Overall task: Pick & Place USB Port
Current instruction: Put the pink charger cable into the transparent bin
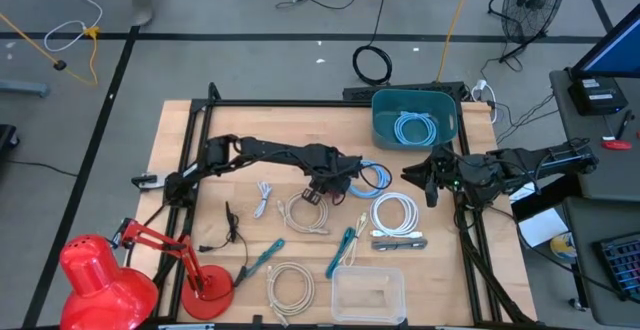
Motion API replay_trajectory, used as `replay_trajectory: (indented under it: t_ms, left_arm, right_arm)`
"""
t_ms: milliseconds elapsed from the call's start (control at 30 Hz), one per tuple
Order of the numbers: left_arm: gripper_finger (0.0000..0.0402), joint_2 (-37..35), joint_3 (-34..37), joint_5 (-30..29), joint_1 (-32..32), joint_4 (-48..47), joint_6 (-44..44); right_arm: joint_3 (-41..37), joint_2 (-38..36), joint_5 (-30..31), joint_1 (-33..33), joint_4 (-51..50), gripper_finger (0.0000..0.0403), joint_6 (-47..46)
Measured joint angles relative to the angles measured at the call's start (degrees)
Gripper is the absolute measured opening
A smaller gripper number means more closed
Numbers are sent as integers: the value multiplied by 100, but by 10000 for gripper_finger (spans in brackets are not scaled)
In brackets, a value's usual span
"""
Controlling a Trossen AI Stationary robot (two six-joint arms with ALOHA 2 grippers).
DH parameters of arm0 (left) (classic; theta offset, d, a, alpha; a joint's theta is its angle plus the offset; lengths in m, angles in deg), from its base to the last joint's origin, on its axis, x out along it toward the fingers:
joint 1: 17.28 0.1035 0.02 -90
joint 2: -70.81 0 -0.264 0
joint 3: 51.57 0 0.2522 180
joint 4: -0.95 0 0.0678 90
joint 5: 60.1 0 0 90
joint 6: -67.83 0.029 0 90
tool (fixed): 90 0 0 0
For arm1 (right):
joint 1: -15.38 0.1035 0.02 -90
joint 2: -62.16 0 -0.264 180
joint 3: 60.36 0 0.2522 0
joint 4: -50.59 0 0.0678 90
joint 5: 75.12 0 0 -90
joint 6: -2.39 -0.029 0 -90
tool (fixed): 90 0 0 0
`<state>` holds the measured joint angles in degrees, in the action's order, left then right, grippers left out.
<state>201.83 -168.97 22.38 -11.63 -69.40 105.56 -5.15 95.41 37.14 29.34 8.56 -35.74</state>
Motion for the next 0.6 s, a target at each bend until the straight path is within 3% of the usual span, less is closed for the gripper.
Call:
replay_trajectory:
  t_ms: [333, 600]
  left_arm:
    - [121, -33, 198, 23, 14, 33, -740]
    - [25, -25, 206, 41, 10, -17, -1251]
  right_arm:
    - [0, 0, 0, 0, 22, 86, 17]
    - [0, 0, 4, 0, 20, 86, 21]
